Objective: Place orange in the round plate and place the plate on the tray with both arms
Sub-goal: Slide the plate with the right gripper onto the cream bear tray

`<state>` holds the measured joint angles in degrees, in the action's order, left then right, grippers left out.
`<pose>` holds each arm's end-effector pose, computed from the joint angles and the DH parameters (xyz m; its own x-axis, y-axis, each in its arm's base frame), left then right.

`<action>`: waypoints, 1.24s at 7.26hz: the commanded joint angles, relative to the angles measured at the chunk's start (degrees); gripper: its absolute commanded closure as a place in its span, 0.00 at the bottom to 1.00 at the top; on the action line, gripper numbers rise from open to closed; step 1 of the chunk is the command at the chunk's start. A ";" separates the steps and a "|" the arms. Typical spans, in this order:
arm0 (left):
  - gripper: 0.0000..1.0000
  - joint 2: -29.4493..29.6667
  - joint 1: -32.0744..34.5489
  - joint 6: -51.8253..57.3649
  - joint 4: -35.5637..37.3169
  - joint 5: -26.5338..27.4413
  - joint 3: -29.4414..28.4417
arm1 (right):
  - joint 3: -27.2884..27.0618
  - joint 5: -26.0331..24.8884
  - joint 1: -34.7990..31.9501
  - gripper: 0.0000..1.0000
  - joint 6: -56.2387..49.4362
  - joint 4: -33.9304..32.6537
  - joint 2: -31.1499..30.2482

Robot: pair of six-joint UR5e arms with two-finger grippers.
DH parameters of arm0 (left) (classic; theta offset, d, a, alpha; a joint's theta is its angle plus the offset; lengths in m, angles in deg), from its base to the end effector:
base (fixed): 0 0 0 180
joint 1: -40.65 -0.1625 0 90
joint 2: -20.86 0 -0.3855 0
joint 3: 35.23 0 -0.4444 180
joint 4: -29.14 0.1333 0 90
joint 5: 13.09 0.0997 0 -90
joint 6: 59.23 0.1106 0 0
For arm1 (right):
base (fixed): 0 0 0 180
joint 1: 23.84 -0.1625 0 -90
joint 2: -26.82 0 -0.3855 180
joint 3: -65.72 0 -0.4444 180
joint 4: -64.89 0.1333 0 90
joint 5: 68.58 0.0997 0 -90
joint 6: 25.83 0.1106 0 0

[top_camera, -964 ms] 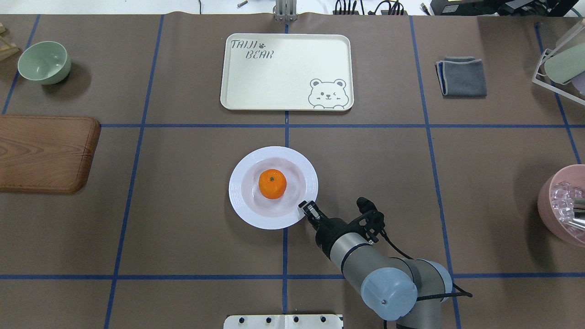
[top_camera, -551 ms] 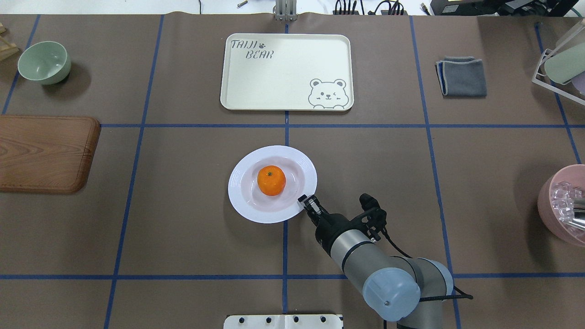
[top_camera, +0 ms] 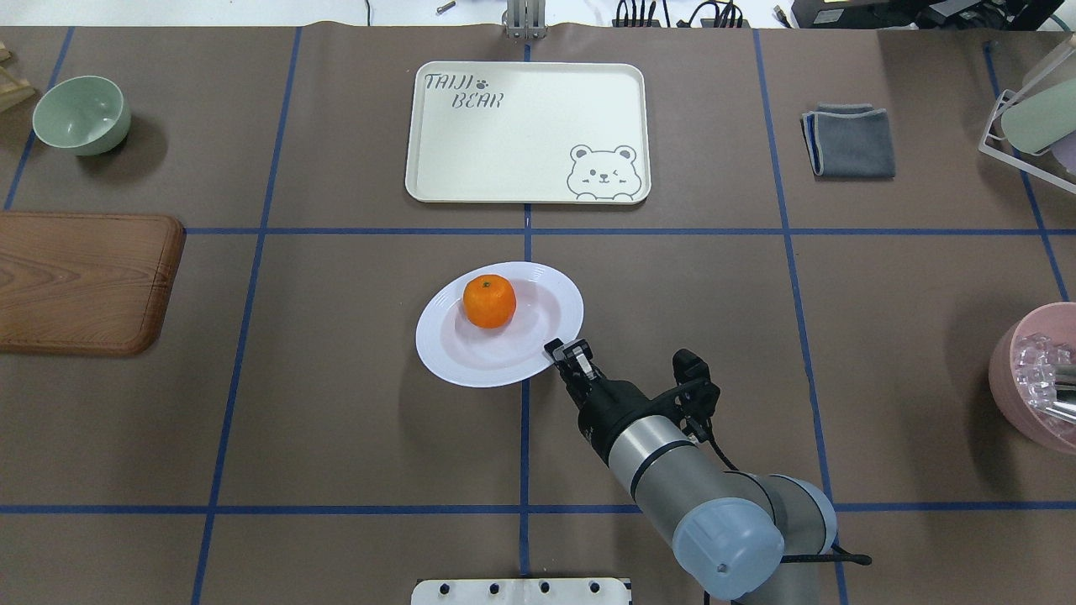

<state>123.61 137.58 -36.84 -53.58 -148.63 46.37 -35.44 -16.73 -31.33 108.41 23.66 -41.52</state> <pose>-0.1292 -0.6127 0.5872 0.6847 0.2660 -0.6785 -0.1518 0.9626 0.2243 -0.5848 -0.2802 0.1940 -0.3903 0.5020 0.7718 -0.6087 0.4882 -0.6254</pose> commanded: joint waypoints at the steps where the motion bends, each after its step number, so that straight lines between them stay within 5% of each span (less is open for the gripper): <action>1: 0.02 -0.35 -0.08 -3.72 -0.08 0.01 0.23 | -2.01 -0.35 -1.28 1.00 1.20 1.32 0.14; 5: 0.02 -7.21 0.01 -10.35 -0.52 0.10 9.89 | -1.51 0.44 -9.36 1.00 1.10 0.80 3.13; 9: 0.02 -7.12 -0.08 -10.35 -0.52 0.01 9.90 | 20.06 0.44 -17.80 1.00 6.62 -5.24 16.88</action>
<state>116.51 137.51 -47.18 -54.09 -148.61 56.23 -23.35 -16.35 -46.29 112.28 21.49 -30.24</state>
